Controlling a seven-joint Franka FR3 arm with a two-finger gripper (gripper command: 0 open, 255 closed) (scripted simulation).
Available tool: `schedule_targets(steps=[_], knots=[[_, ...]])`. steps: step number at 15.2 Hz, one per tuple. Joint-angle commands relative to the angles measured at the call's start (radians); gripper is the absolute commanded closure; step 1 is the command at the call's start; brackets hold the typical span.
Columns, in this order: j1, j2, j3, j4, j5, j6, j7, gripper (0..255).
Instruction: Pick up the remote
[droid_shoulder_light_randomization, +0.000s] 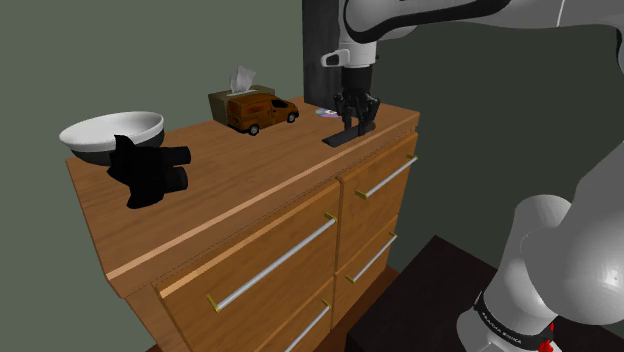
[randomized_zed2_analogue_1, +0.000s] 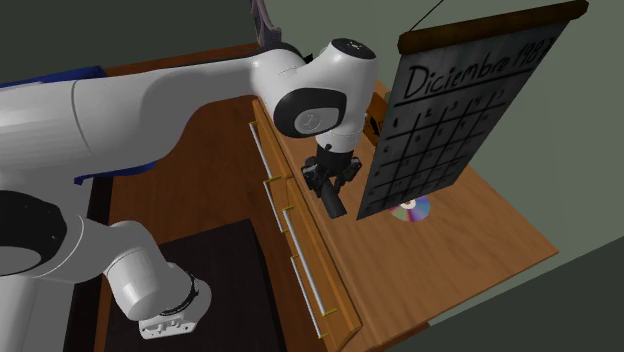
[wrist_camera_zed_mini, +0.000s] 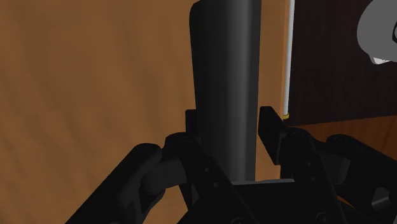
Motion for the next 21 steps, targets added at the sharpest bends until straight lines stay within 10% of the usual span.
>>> schedule_targets(steps=[1, 21], knots=[[0.000, 0.001, 0.000, -0.005, 0.000, -0.002, 0.001, 255], [0.004, 0.052, -0.001, 0.257, 0.016, -0.214, -0.014, 255]])
